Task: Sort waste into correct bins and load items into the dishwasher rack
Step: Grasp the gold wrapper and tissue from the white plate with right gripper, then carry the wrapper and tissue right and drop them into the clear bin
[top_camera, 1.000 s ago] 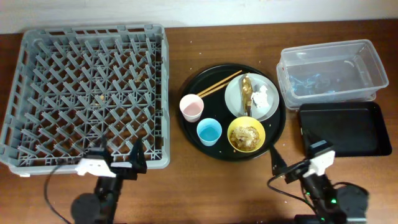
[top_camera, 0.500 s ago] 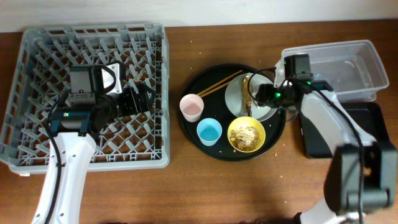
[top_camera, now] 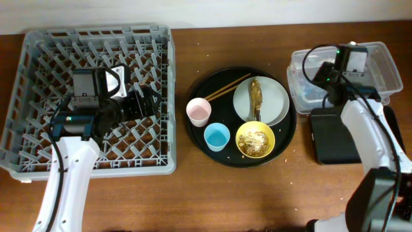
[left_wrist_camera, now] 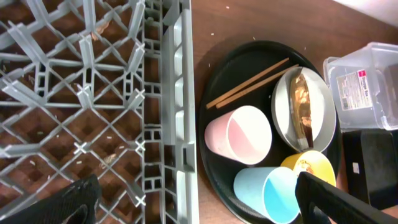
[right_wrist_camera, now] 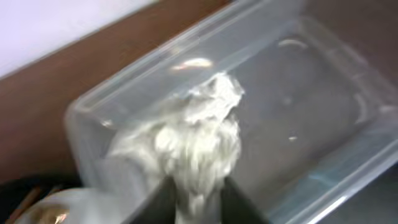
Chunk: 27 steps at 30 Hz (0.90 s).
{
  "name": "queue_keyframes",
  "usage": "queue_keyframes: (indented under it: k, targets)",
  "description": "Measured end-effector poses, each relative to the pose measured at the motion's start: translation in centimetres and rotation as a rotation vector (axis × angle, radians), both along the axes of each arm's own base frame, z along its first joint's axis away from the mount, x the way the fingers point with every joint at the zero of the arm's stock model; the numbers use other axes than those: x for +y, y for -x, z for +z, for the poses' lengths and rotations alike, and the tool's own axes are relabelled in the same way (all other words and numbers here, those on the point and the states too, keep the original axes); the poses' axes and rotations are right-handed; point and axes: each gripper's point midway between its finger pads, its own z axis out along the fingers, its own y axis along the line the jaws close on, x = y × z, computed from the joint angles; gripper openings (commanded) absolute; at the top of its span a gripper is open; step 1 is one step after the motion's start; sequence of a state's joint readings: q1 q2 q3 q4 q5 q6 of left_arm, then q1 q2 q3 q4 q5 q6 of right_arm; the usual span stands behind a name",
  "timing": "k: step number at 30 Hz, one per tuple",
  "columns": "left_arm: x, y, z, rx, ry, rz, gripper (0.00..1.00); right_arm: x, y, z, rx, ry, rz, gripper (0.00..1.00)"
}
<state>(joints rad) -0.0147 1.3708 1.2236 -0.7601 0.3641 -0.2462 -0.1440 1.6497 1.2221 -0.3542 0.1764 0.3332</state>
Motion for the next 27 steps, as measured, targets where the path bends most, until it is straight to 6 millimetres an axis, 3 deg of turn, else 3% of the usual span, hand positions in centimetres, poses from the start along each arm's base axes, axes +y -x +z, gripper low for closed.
queue_keyframes:
  k: [1,2,4,5,6,8,9,10,12,13,15,20,21,23,24,25,26,27]
  targets:
    - [0.0,0.0,0.0,0.0,0.0,0.0,0.99,0.0,0.0,-0.3,0.01,0.006,0.016,0.89]
    - [0.0,0.0,0.0,-0.001,0.0,0.0,0.99,1.2,0.0,0.1,0.01,-0.006,0.099,0.77]
    - [0.0,0.0,0.0,-0.001,0.0,0.0,0.99,7.6,1.8,2.3,0.007,-0.151,0.336,0.75]
    - [0.0,0.0,0.0,0.0,0.0,0.0,0.99,11.9,3.5,3.0,0.04,-0.215,0.456,0.75]
    - [0.0,0.0,0.0,0.0,0.0,0.0,0.99,14.7,4.4,2.6,0.083,-0.22,0.522,0.73]
    - [0.0,0.0,0.0,0.0,0.0,0.0,0.99,17.1,4.3,0.2,0.151,-0.182,0.557,0.66]
    - [0.0,0.0,0.0,0.0,0.0,0.0,0.99,17.7,3.5,-3.8,0.233,-0.156,0.552,0.61]
    - [0.0,0.0,-0.1,0.002,0.0,0.0,0.99,17.5,3.2,-6.9,0.301,-0.152,0.535,0.56]
    - [0.0,0.0,0.0,0.0,0.0,0.0,0.99,17.7,2.6,-10.9,0.36,-0.166,0.535,0.43]
    - [0.0,0.0,0.0,0.001,0.0,0.0,0.99,18.5,3.0,-13.0,0.406,-0.211,0.555,0.43]
    - [0.0,0.0,0.0,0.001,0.0,0.0,0.99,18.9,2.9,-13.2,0.399,-0.224,0.57,0.07]
    - [0.0,0.0,0.0,0.001,0.0,0.0,0.99,19.0,3.0,-13.0,0.4,-0.242,0.574,0.04]
    - [0.0,0.0,0.0,0.001,0.0,0.0,0.99,19.2,2.9,-11.8,0.377,-0.262,0.585,0.04]
    - [0.0,0.0,0.0,0.001,0.0,0.0,0.99,18.9,1.5,-6.6,0.249,-0.263,0.595,0.04]
    - [0.0,0.0,0.0,0.0,0.0,0.0,0.99,17.2,0.6,-2.7,0.152,-0.246,0.542,0.04]
    - [0.0,0.0,0.0,0.0,0.0,0.0,0.99,13.7,0.0,1.0,0.059,-0.213,0.438,0.04]
    - [0.0,0.0,0.0,0.001,0.0,0.0,0.99,8.3,-0.2,2.9,0.004,-0.189,0.25,0.04]
    - [0.0,0.0,0.0,0.001,0.0,0.0,0.99,6.0,0.0,2.7,0.006,-0.184,0.159,0.04]
